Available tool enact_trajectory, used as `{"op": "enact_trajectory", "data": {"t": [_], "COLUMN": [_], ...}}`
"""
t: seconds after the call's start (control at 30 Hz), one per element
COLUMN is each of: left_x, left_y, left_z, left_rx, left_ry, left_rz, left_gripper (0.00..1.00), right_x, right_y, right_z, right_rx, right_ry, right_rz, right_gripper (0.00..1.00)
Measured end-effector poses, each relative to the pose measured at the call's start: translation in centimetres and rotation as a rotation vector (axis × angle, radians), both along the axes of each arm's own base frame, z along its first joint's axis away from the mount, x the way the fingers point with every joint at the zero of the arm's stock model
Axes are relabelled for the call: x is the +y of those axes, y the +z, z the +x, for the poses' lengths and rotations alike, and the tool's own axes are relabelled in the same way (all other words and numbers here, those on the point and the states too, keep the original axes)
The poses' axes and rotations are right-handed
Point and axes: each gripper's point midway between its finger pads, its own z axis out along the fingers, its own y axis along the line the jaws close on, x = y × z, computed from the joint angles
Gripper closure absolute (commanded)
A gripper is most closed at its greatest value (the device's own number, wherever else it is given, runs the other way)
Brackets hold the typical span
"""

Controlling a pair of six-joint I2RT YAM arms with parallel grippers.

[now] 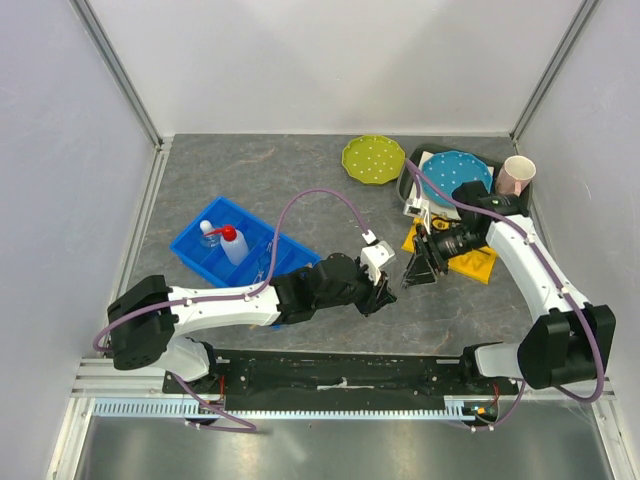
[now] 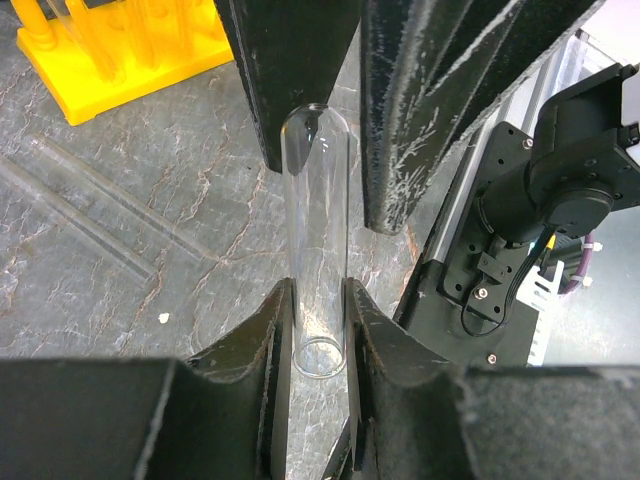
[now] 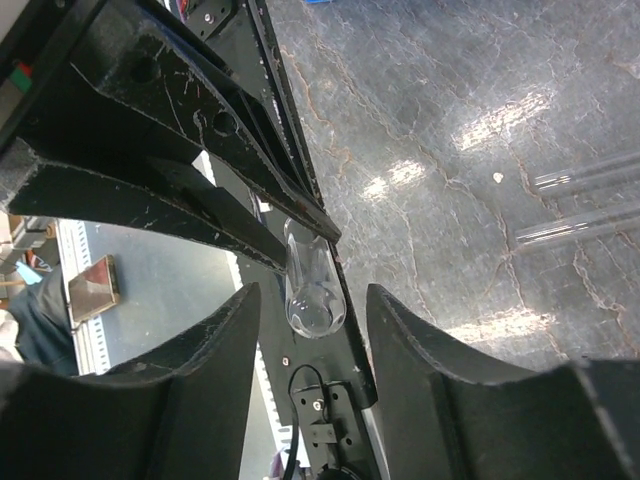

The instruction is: Organize the chemistry lab equipment

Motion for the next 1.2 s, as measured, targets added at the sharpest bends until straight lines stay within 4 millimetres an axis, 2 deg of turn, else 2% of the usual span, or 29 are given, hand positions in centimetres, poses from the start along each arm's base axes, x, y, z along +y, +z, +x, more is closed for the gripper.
{"op": "enact_trajectory", "data": {"t": [0.03,0.17,0.27,0.3,0.33,0.37,0.47,0.5,0.53,0.57,0.6,0.67,0.77,0.87,1.03,1.13,1.2], "left_x": [0.0,0.0,-0.1,0.0,0.0,0.0,0.1,0.1,0.1,0.2,0.6,1.3,3.3,6.0,11.7,14.9,16.9], "left_y": [0.0,0.0,0.0,0.1,0.1,0.1,0.4,0.6,0.8,1.0,1.8,2.5,3.3,4.6,6.8,6.7,5.5], "left_z": [0.0,-0.1,-0.2,-0.2,-0.2,-0.2,-0.2,-0.2,-0.1,0.0,0.2,0.3,0.7,1.7,3.6,4.5,4.8], "left_rx": [0.000,0.000,0.000,0.000,-0.001,-0.001,-0.003,-0.003,-0.005,-0.008,-0.014,-0.024,-0.047,-0.098,-0.204,-0.251,-0.272], "left_ry": [0.000,-0.003,-0.005,-0.005,-0.004,-0.003,-0.002,0.001,0.007,0.017,0.036,0.056,0.100,0.164,0.283,0.351,0.388], "left_rz": [0.000,0.000,0.000,0.000,0.000,-0.002,-0.006,-0.010,-0.014,-0.019,-0.033,-0.033,0.007,0.082,0.183,0.243,0.293], "left_gripper": [0.82,0.82,0.80,0.78,0.76,0.65,0.45,0.32,0.29,0.19,0.16,0.15,0.10,0.05,0.02,0.02,0.03], "right_x": [0.0,0.4,0.6,0.6,0.7,0.7,0.8,0.8,0.8,0.8,0.6,0.4,-0.8,-2.9,-7.1,-9.2,-10.6], "right_y": [0.0,0.1,0.1,0.1,0.1,0.1,0.3,0.4,0.4,0.3,0.4,0.5,1.1,1.7,2.1,1.9,1.7], "right_z": [0.0,0.0,0.1,0.1,0.2,0.2,0.2,0.2,0.2,0.2,0.4,0.8,2.2,4.1,6.4,7.5,8.2], "right_rx": [0.005,0.032,0.048,0.053,0.052,0.054,0.055,0.054,0.053,0.053,0.042,0.027,-0.045,-0.154,-0.299,-0.348,-0.370], "right_ry": [0.000,0.000,0.002,0.003,0.004,0.003,0.003,0.003,0.003,0.003,0.001,-0.011,-0.065,-0.150,-0.295,-0.362,-0.403], "right_rz": [0.000,0.012,0.018,0.018,0.020,0.023,0.030,0.030,0.030,0.027,0.015,-0.005,-0.057,-0.139,-0.292,-0.369,-0.420], "right_gripper": [0.54,0.64,0.76,0.85,0.87,0.89,0.90,0.91,0.90,0.91,0.91,0.91,0.90,0.89,0.88,0.88,0.88]}}
